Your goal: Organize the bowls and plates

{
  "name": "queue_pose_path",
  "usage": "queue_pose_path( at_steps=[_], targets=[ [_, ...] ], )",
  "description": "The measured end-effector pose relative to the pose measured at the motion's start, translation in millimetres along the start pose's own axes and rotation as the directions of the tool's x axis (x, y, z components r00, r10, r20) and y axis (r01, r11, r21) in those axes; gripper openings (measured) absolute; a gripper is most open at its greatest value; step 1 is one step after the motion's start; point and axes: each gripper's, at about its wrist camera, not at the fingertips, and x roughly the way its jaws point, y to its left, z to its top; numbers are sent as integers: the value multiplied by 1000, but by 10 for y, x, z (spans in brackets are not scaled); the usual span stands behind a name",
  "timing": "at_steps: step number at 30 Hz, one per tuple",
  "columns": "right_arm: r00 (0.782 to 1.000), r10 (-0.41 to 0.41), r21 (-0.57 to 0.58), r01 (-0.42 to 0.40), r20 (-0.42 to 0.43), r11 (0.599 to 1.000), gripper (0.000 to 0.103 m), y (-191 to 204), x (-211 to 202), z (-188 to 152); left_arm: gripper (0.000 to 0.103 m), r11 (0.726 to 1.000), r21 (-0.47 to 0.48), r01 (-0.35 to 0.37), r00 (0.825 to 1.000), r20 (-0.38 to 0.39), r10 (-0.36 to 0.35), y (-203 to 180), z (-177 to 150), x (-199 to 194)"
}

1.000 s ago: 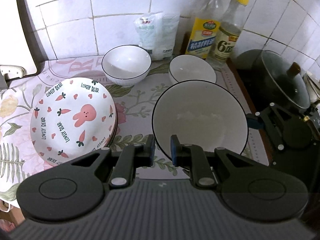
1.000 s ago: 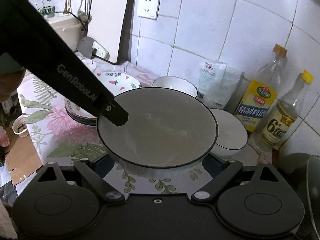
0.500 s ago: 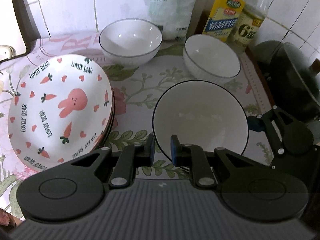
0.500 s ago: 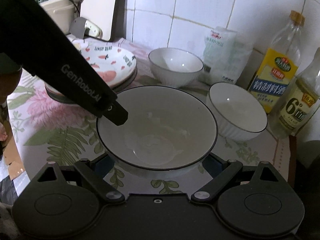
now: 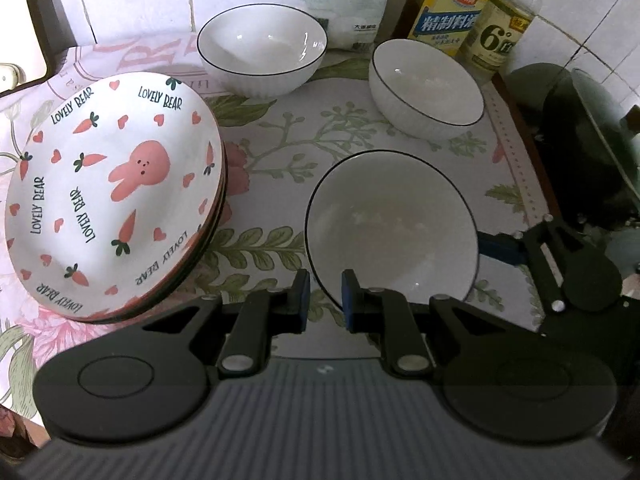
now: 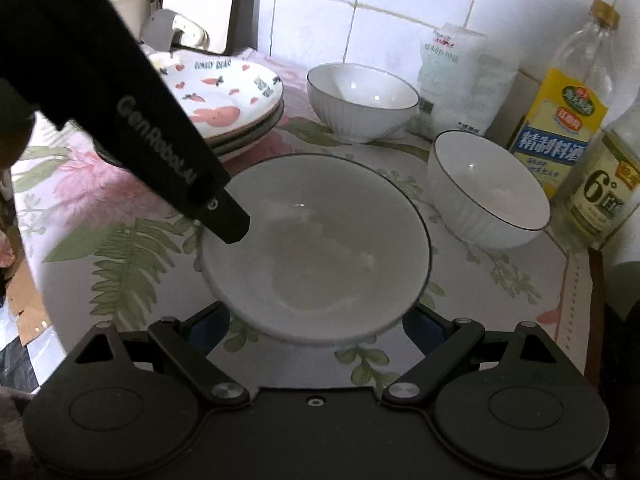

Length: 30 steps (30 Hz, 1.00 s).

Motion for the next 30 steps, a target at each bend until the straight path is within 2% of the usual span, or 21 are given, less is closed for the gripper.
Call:
queue_pose_path(
  at_steps=[9,16,19,25,28,30],
  targets=[
    [999,10,115,-15,43,993,95,-239,-624,0,21,999,22,39,999,37,-40,18,74,-486],
    [997,5,250,-23,72,968,96,-503,-1046,311,41,995,93,46,996,78,-53,-66,306,-955],
    [996,14,342,-42,86,939,95,-666,-1143,480,42,992,116,56,994,92,-66,-84,412,-1090],
    [995,-7,493,-46,104,869,95,-942,-1239,731,52,982,172,78,989,109,-97,-91,659,-1213],
    [996,-33,566,-23,88,824,95,-1073,-1224,800,54,977,188,101,985,120,-125,-66,789,-1205],
    [995,-34,625,-31,93,780,94,-1173,-1217,816,54,973,203,112,982,128,-140,-49,860,-1169]
  ],
)
